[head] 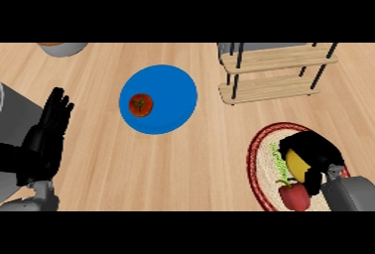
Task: Pick the lemon from the placemat and place it in the tiered shelf
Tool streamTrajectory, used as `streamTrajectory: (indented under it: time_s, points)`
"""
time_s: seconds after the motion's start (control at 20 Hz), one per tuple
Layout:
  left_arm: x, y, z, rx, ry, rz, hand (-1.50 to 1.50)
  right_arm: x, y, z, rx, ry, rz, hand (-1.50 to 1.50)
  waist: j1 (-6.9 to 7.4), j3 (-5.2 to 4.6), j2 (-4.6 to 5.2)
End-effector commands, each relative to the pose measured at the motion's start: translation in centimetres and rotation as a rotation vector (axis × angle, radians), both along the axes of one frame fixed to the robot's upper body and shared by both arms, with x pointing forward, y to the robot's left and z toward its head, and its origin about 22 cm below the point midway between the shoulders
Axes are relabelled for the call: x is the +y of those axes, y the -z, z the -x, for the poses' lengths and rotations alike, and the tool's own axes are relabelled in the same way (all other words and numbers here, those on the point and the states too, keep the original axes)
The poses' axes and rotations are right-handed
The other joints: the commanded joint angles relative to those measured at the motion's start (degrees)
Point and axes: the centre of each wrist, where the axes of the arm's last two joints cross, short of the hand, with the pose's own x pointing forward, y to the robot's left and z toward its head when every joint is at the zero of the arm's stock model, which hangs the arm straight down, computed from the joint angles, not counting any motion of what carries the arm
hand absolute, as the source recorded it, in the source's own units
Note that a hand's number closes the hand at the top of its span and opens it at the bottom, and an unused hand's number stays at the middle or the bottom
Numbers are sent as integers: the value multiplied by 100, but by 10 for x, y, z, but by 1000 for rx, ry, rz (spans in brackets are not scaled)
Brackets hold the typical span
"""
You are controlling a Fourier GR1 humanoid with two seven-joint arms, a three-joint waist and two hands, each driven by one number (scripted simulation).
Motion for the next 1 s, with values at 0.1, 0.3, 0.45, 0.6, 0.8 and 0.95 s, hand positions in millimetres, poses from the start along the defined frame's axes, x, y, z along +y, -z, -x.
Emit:
streamTrajectory:
  time_s: [0.1, 0.3, 0.45, 0.6, 0.8, 0.95]
  points:
    - [-1, -2, 0, 7, -6, -1, 0, 72, -46, -9, 92, 183, -139, 150, -55, 30, -25]
    - [8, -2, 2, 13, -3, -12, 0, 94, -102, -2, 20, 229, -249, 150, -39, 37, -10]
    - [4, 0, 4, 21, -9, 6, 0, 79, -145, -12, -86, 312, -397, 150, -17, 37, -27]
    - [8, 2, 4, 15, -22, -4, 0, 79, -180, -9, -186, 400, -489, 150, 30, 37, -13]
    - [3, -7, 1, 2, -8, -10, 0, 87, -241, -12, -320, 545, -513, 150, 82, 39, 3]
    - [-7, 2, -7, 1, -7, -2, 0, 84, -273, -4, -387, 593, -476, 150, 14, 42, 26]
